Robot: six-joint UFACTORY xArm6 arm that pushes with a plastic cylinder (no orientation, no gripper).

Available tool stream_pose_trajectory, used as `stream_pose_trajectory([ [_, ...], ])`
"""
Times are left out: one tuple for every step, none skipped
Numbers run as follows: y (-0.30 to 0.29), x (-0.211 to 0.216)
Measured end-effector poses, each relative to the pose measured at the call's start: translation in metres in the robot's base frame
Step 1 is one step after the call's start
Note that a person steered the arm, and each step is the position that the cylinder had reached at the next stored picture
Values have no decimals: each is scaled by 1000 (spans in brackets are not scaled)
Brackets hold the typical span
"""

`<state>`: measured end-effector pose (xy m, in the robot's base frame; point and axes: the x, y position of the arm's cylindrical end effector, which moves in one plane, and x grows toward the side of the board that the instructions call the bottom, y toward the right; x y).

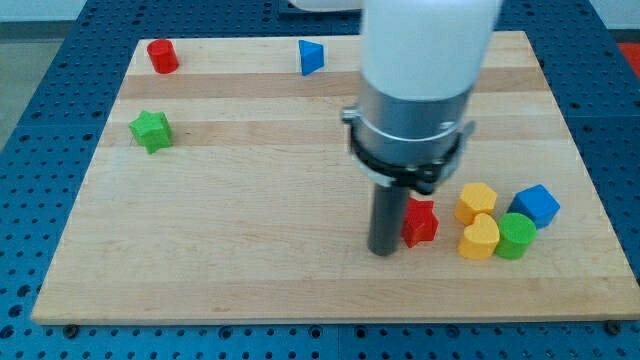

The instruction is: Place the red star on the left side of heart

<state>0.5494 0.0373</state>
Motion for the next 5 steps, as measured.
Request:
stream_pose_trajectory([
  [-28,-39],
  [-30,-68],
  [-30,-64],
  [-29,-52],
  [-23,-37],
])
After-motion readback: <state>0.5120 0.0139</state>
